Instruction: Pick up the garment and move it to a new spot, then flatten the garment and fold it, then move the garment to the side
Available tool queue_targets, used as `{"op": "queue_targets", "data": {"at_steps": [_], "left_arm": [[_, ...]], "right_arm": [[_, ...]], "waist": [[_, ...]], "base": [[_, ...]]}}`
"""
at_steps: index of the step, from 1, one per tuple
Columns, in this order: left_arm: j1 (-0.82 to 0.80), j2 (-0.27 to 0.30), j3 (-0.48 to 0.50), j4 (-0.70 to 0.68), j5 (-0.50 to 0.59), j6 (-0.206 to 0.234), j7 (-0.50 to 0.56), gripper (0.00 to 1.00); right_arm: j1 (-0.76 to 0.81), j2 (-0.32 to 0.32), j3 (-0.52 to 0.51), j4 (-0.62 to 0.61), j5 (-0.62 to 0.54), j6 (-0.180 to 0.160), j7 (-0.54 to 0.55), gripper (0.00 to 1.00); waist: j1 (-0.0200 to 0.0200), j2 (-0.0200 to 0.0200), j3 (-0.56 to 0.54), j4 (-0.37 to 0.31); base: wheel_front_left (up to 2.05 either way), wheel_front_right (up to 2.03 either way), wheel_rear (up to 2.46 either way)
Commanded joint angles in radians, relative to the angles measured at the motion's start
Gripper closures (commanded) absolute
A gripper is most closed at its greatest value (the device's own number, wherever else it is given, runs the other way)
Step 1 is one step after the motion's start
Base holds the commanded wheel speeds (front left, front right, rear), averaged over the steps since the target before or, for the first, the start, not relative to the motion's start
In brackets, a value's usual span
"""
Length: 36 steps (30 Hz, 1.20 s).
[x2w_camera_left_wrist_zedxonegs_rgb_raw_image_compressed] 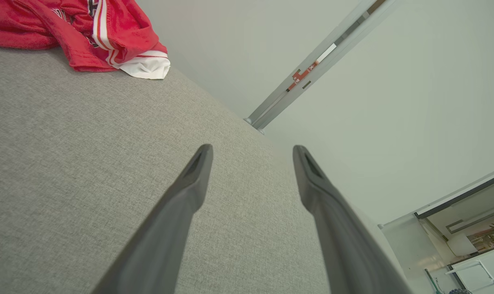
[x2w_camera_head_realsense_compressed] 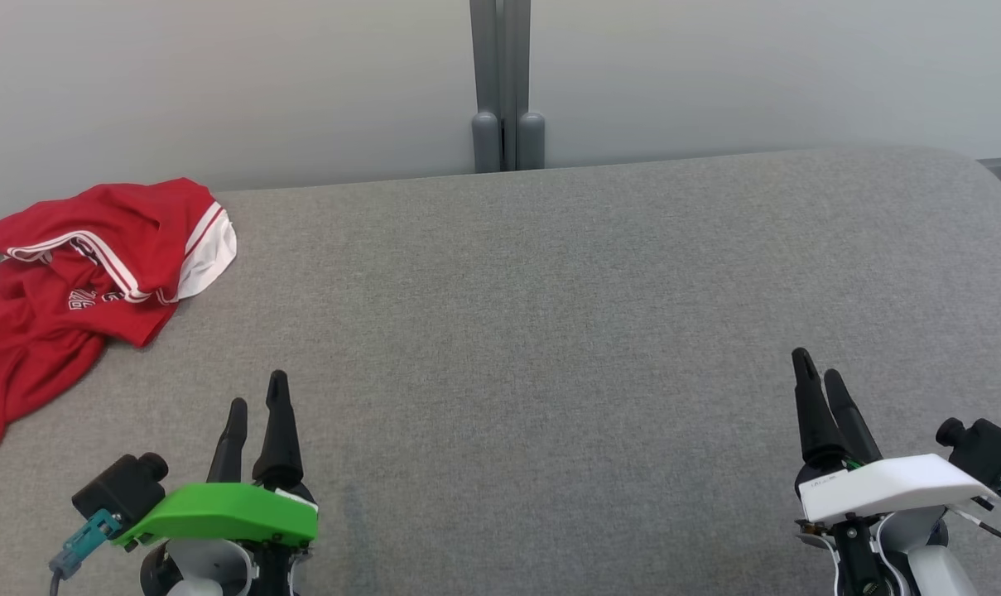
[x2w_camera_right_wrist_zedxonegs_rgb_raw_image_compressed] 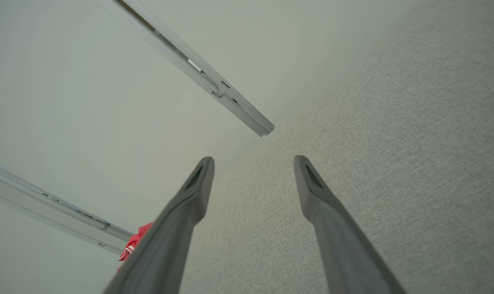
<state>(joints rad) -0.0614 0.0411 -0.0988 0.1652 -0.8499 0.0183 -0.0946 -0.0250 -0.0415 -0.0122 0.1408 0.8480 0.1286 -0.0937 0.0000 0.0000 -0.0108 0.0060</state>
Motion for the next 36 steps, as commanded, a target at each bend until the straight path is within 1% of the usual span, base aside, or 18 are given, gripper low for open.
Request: {"op": "queue_targets", "data": {"at_steps": [1, 8, 18, 22, 32, 36], "left_arm": [[0.005, 0.007, -0.005, -0.009, 0.049, 0.005, -0.010, 0.00], [0.022, 0.008, -0.018, 0.001, 0.172, 0.011, -0.031, 0.00], [0.029, 0.009, -0.048, 0.029, 0.291, 0.016, -0.058, 0.00], [0.026, 0.009, -0.061, 0.040, 0.344, 0.020, -0.071, 0.00], [0.024, 0.010, -0.088, 0.060, 0.427, 0.034, -0.094, 0.00], [0.021, 0.010, -0.094, 0.070, 0.456, 0.030, -0.104, 0.00]], "right_arm": [[-0.002, -0.006, 0.006, -0.011, -0.039, 0.003, -0.011, 0.00], [0.008, -0.007, 0.020, -0.005, -0.136, 0.003, -0.032, 0.00], [0.018, -0.007, 0.036, -0.012, -0.266, 0.003, -0.059, 0.00], [0.024, -0.008, 0.041, -0.010, -0.336, 0.003, -0.072, 0.00], [0.026, -0.009, 0.047, 0.007, -0.442, 0.003, -0.096, 0.00], [0.028, -0.009, 0.050, 0.012, -0.481, 0.003, -0.104, 0.00]], "waist": [[0.0000, 0.0000, -0.001, 0.000], [0.0000, 0.0000, -0.005, 0.003], [0.0000, 0.0000, -0.012, 0.005], [0.0000, 0.0000, -0.013, 0.006], [0.0000, 0.0000, -0.015, 0.007], [0.0000, 0.0000, -0.015, 0.008]], "base": [[0.00, 0.00, 0.00], [0.00, 0.00, 0.00], [0.00, 0.00, 0.00], [0.00, 0.00, 0.00], [0.00, 0.00, 0.00], [0.00, 0.00, 0.00]]}}
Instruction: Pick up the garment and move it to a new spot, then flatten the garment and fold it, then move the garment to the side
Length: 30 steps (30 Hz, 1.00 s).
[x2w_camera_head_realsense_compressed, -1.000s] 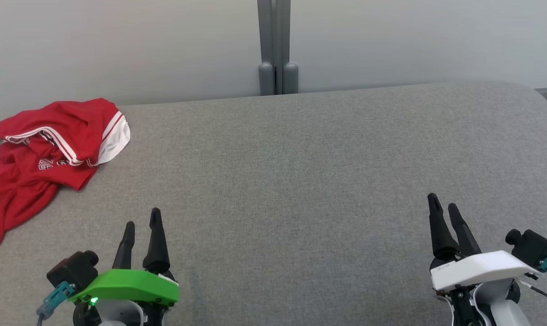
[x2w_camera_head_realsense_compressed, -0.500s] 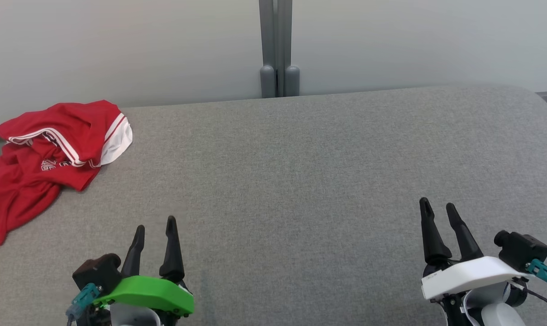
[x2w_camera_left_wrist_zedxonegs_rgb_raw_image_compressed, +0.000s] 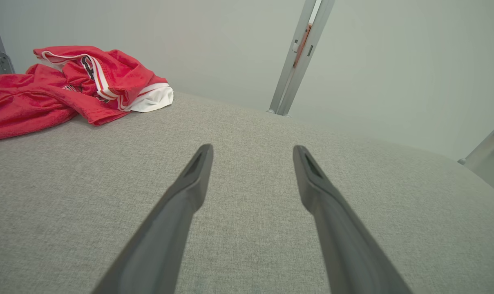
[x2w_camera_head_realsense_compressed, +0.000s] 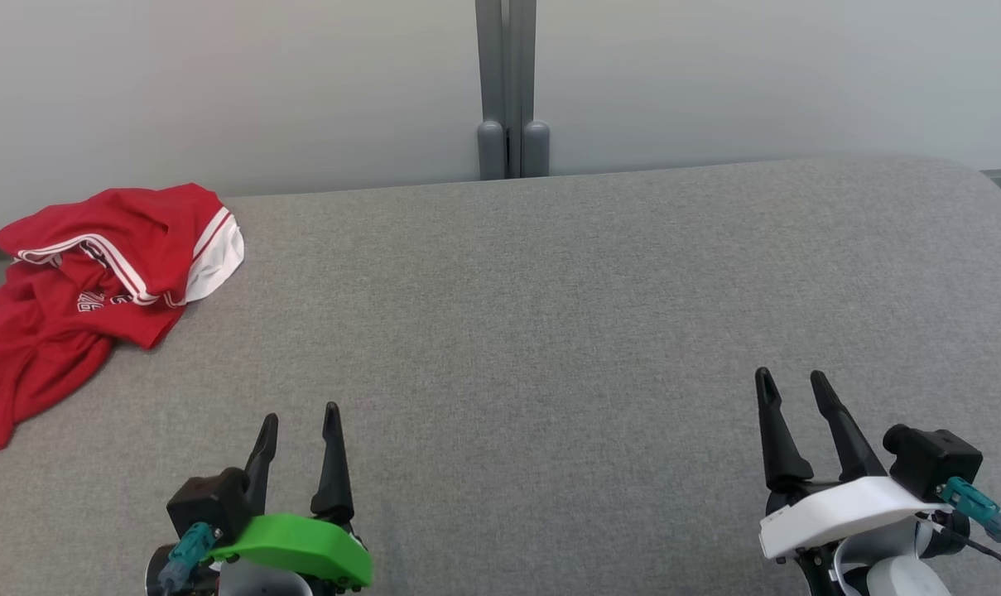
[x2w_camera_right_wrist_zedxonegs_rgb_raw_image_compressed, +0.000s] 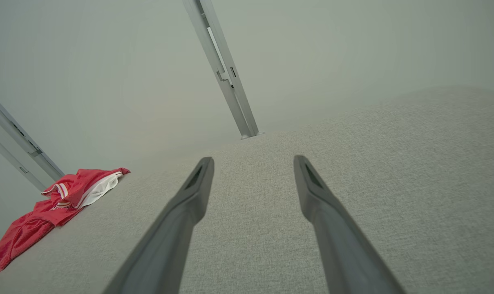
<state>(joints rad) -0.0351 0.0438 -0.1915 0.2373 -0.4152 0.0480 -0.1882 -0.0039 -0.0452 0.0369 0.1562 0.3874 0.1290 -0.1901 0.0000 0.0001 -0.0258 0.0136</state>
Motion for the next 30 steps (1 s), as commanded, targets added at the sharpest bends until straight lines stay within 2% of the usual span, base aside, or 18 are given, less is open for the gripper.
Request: {"op": "queue_targets", "data": {"at_steps": [1, 30], "left_arm": [[-0.006, 0.008, -0.004, 0.000, 0.028, 0.000, -0.011, 0.00], [-0.018, 0.009, -0.044, 0.049, 0.199, 0.040, -0.069, 0.00]], "right_arm": [[0.007, -0.005, 0.002, -0.002, -0.028, 0.003, -0.010, 0.00], [0.014, -0.007, 0.018, 0.006, -0.251, 0.002, -0.067, 0.00]], "waist": [[0.0000, -0.0001, 0.000, 0.000], [0.0000, -0.0001, -0.002, 0.006]], "base": [[0.00, 0.00, 0.00], [0.00, 0.00, 0.00]]}}
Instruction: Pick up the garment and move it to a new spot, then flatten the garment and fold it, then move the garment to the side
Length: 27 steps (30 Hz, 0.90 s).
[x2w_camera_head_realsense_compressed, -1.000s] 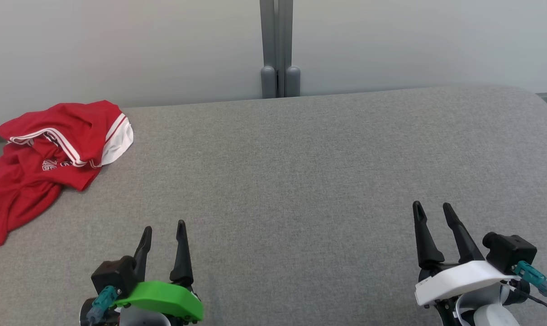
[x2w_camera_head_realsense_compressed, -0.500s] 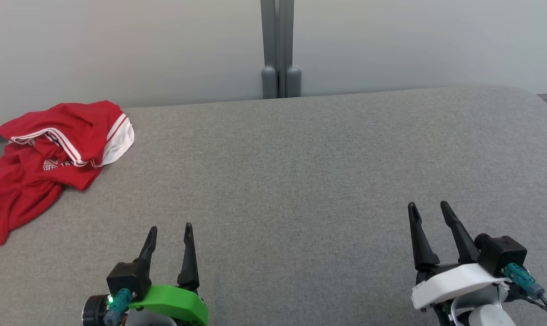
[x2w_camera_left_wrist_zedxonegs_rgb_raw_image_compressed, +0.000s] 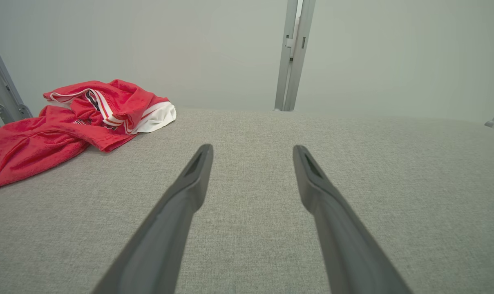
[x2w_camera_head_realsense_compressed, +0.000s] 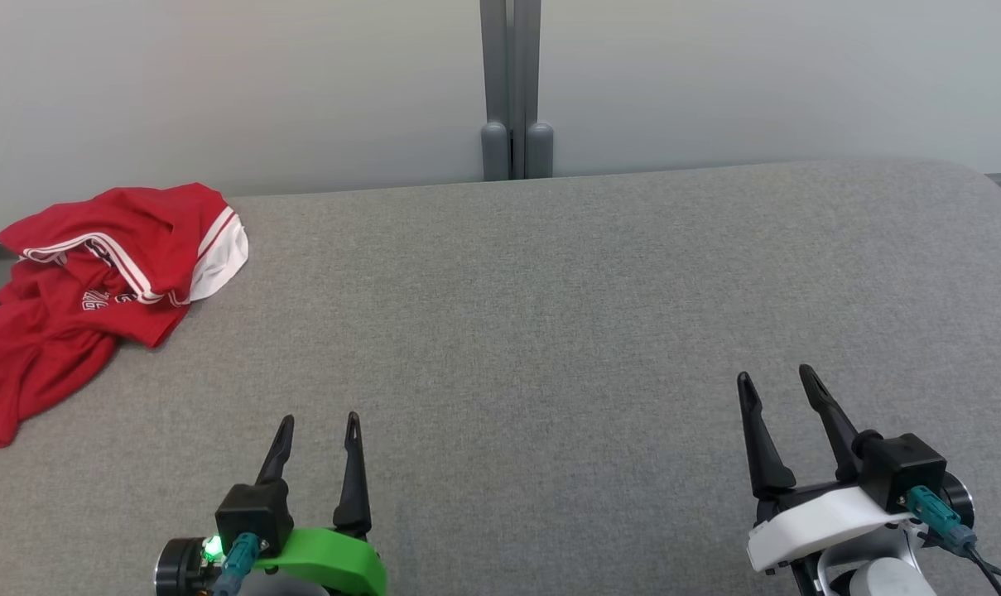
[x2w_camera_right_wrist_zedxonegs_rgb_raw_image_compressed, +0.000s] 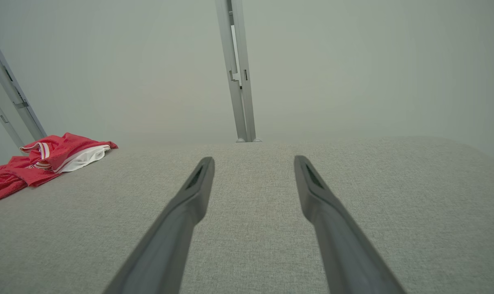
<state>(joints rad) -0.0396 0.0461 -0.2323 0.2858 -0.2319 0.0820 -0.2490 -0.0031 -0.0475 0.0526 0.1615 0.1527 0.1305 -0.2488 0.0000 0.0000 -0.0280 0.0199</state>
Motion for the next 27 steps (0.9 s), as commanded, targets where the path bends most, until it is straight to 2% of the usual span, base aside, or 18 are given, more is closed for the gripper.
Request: {"op": "queue_targets", "data": {"at_steps": [1, 7, 27], "left_arm": [[-0.013, 0.007, -0.004, 0.002, 0.022, 0.007, -0.011, 0.00], [-0.014, 0.007, -0.011, 0.007, 0.051, 0.013, -0.017, 0.00], [-0.016, 0.007, -0.009, 0.014, 0.044, 0.016, -0.017, 0.00]], "right_arm": [[0.013, -0.005, 0.003, 0.002, -0.024, 0.000, -0.010, 0.00], [0.015, -0.005, 0.008, 0.006, -0.056, 0.000, -0.018, 0.00], [0.017, -0.005, -0.002, 0.014, -0.047, 0.000, -0.017, 0.00]], "waist": [[0.0000, 0.0000, 0.000, 0.000], [0.0000, 0.0000, 0.000, 0.001], [0.0000, 0.0000, 0.005, 0.007]], "base": [[0.00, 0.00, 0.00], [0.00, 0.00, 0.00], [0.00, 0.00, 0.00]]}}
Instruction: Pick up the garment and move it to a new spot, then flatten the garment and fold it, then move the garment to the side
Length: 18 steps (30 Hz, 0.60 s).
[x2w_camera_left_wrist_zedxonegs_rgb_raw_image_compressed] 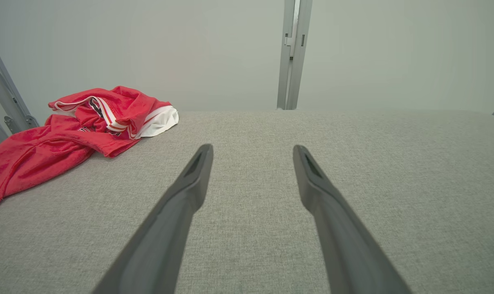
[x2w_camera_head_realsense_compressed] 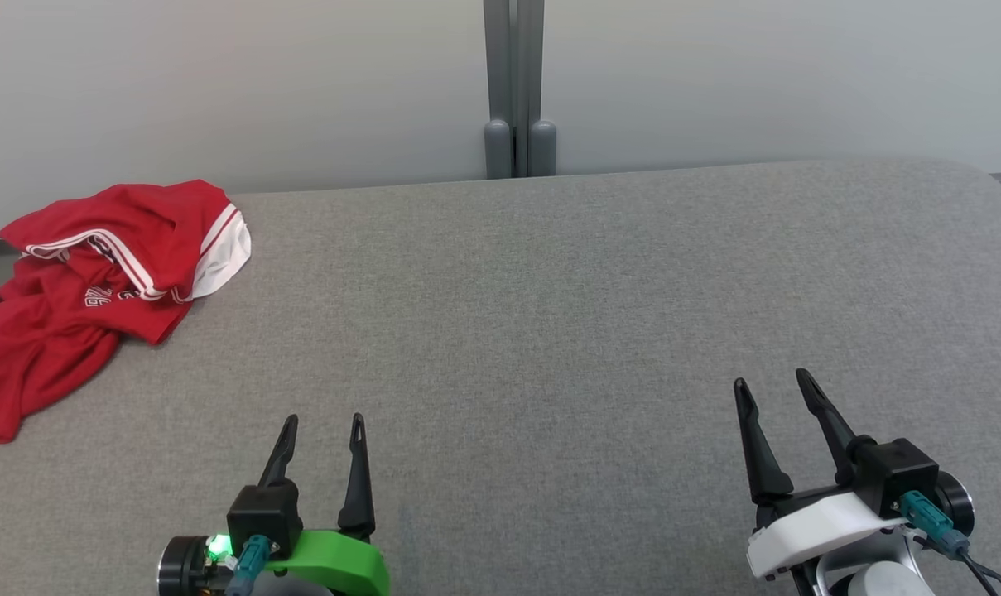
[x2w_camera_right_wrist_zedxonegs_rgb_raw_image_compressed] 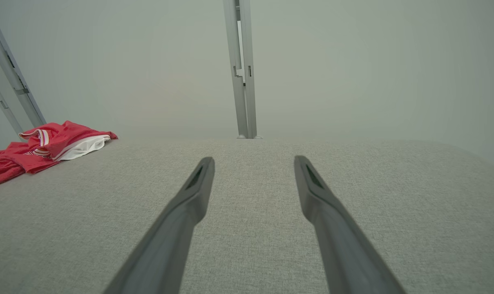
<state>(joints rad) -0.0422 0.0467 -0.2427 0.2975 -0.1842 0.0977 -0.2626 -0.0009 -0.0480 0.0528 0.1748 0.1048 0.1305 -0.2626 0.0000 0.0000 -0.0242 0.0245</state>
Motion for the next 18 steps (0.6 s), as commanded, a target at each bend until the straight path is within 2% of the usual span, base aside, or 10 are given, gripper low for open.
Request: {"op": "queue_targets", "data": {"at_steps": [1, 3, 8, 18], "left_arm": [[-0.017, 0.007, 0.000, 0.004, -0.004, -0.001, -0.003, 0.00], [-0.022, 0.007, -0.001, 0.004, -0.005, 0.000, -0.003, 0.00], [-0.035, 0.007, -0.008, 0.001, -0.001, 0.002, -0.002, 0.00], [-0.041, 0.006, 0.022, -0.007, 0.027, -0.004, -0.002, 0.00]], "right_arm": [[0.017, -0.004, -0.005, 0.000, 0.000, 0.000, -0.004, 0.00], [0.018, -0.004, -0.007, -0.002, 0.001, 0.000, -0.004, 0.00], [0.019, -0.003, -0.014, -0.008, 0.004, 0.000, -0.003, 0.00], [0.000, -0.004, -0.014, -0.021, 0.015, 0.000, -0.003, 0.00]], "waist": [[0.0000, 0.0000, 0.001, 0.008], [0.0000, 0.0000, 0.003, 0.022], [0.0000, 0.0000, 0.008, 0.116], [0.0000, 0.0000, 0.022, 0.414]], "base": [[0.00, 0.00, 0.00], [0.00, 0.00, 0.00], [0.00, 0.00, 0.00], [0.00, 0.00, 0.00]]}}
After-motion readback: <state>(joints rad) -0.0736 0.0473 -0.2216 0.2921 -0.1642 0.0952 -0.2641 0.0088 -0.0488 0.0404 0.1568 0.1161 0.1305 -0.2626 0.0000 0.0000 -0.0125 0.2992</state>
